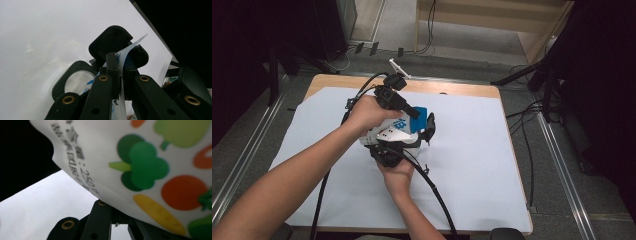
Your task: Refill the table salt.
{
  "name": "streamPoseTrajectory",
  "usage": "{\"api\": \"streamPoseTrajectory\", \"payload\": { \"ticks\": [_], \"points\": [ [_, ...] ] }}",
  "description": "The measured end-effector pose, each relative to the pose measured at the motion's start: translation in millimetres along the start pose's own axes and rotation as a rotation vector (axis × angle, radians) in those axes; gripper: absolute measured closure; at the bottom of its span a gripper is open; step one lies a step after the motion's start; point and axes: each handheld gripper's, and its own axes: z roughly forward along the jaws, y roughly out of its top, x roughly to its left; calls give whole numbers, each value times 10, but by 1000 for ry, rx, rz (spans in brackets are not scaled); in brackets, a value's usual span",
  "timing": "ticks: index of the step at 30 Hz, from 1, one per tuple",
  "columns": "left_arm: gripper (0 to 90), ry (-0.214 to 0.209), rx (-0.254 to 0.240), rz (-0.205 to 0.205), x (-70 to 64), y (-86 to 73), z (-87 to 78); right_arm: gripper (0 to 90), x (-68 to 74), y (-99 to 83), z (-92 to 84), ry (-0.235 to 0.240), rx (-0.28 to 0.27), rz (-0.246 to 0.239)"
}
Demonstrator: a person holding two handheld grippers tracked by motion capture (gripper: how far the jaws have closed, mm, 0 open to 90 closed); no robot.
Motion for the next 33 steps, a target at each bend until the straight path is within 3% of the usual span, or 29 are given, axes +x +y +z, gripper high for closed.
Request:
{"api": "streamPoseTrajectory", "payload": {
  "ticks": [7,33],
  "points": [
    [891,1,-10,-27,44,-13,-24,900,-17,5,-7,-3,8,7],
    [887,-6,6,-32,52,-15,-14,900,13,26,-10,5,14,-3]
  ]
}}
